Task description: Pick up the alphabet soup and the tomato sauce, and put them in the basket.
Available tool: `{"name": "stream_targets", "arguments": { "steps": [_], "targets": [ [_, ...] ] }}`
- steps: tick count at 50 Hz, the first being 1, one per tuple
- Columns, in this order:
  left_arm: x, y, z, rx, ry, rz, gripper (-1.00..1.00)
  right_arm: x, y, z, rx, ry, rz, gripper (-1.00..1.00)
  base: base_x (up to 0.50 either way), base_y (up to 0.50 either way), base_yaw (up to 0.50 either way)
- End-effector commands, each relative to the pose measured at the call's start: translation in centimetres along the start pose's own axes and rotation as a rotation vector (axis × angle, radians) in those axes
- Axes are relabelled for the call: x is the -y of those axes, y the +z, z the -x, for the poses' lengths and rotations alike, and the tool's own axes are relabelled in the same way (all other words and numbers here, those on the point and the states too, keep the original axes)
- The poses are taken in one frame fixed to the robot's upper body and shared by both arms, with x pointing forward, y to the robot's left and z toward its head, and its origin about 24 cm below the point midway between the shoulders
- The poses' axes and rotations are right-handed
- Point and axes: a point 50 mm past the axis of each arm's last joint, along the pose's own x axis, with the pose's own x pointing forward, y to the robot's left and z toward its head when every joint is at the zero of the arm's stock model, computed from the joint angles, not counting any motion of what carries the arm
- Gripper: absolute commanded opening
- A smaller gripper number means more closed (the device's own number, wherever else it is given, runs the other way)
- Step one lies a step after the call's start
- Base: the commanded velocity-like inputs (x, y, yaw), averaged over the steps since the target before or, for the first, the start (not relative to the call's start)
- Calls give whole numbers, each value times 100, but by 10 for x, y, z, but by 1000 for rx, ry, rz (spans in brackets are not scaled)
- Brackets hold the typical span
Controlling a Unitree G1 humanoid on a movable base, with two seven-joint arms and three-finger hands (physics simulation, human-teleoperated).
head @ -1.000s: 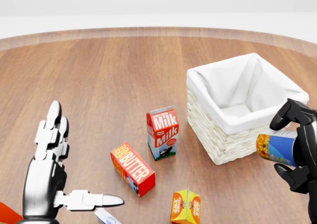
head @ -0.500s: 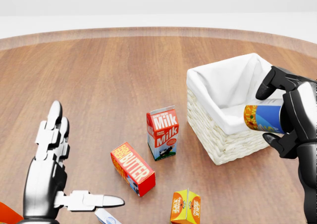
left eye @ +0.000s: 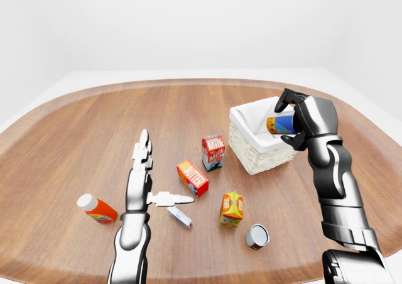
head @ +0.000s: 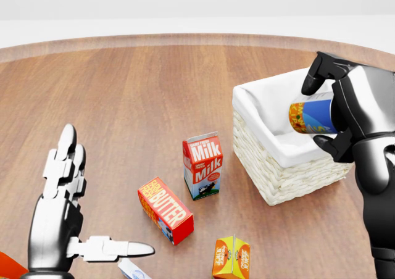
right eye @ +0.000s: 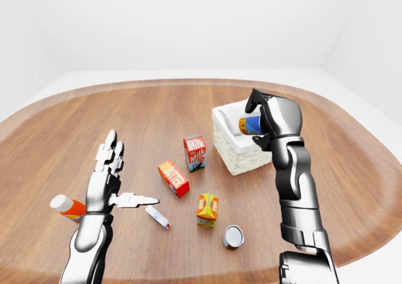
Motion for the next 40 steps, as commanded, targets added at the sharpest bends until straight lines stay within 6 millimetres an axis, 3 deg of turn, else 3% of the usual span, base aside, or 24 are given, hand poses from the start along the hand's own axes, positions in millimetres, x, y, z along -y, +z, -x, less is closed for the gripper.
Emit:
{"name": "stream_targets", "arguments": {
  "steps": [1, 9, 17, 28, 40],
  "targets": [
    [0, -2, 0, -9, -1, 2, 100, -4, 5, -18, 10, -29, 27, -100, 0, 0, 0],
    [0, -2, 1, -10, -3, -1, 100, -27, 4, -35, -20, 4, 56, -100, 0, 0, 0],
    [0, -2, 2, -11, -4, -1, 100, -41, 11, -44, -11, 33, 76, -100, 0, 0, 0],
    [1, -2, 1, -11, -5, -3, 100, -58, 6, -62, -68, 59, 112, -100, 0, 0, 0],
    [0, -4, 1, -17, -3, 1, 100, -60, 1, -72, -102, 69, 151, -100, 0, 0, 0]
  ]
}}
